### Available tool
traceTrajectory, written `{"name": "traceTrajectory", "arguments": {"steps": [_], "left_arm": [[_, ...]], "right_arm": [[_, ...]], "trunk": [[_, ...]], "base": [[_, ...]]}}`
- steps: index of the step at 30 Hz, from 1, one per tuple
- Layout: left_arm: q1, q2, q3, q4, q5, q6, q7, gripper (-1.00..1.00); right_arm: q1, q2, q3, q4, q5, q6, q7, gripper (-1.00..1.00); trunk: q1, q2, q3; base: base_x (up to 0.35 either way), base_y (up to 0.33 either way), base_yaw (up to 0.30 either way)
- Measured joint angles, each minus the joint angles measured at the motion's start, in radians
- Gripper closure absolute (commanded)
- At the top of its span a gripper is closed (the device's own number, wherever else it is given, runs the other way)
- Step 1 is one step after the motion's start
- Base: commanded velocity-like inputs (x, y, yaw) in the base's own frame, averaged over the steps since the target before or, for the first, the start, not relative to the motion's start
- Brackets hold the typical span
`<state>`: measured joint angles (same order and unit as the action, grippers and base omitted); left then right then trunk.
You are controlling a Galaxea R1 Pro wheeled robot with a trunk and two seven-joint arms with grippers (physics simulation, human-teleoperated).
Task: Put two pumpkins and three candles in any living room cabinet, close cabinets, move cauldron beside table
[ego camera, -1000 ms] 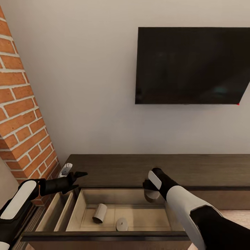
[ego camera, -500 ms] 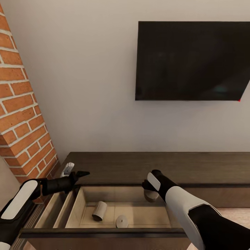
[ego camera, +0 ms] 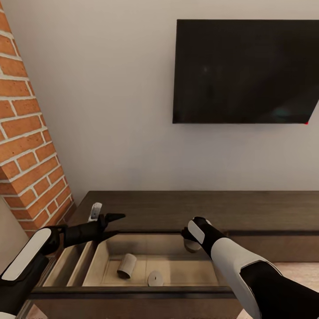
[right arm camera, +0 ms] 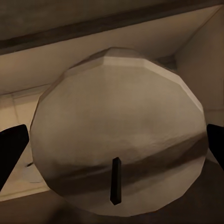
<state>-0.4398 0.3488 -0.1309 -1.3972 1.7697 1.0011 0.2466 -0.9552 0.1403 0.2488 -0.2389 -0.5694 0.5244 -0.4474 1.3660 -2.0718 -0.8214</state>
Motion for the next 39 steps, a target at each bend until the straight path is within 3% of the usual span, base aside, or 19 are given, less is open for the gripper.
{"name": "traceTrajectory", "arguments": {"steps": [7, 10, 13, 39], "left_arm": [[0.019, 0.002, 0.01, -0.064, 0.099, -0.001, 0.0, -1.0], [0.021, 0.023, 0.014, -0.078, 0.159, -0.001, 0.0, -1.0], [0.021, 0.039, 0.013, -0.079, 0.19, -0.001, 0.0, -1.0], [0.025, 0.043, 0.004, -0.084, 0.201, -0.001, 0.0, -1.0]], "right_arm": [[0.0, 0.001, 0.001, 0.009, 0.0, -0.001, 0.0, 1.0], [0.0, 0.001, 0.013, 0.022, 0.0, -0.002, 0.0, 1.0], [0.0, 0.001, 0.019, 0.026, -0.002, -0.002, 0.0, 1.0], [0.006, -0.002, 0.025, 0.024, -0.001, -0.017, 0.049, 1.0]], "trunk": [[0.027, -0.049, -0.022], [0.038, -0.07, -0.031], [0.05, -0.091, -0.041], [0.15, -0.273, -0.122]], "base": [[0.0, 0.0, 0.0], [0.0, 0.0, 0.0], [0.0, 0.0, 0.0], [0.0, 0.0, 0.0]]}}
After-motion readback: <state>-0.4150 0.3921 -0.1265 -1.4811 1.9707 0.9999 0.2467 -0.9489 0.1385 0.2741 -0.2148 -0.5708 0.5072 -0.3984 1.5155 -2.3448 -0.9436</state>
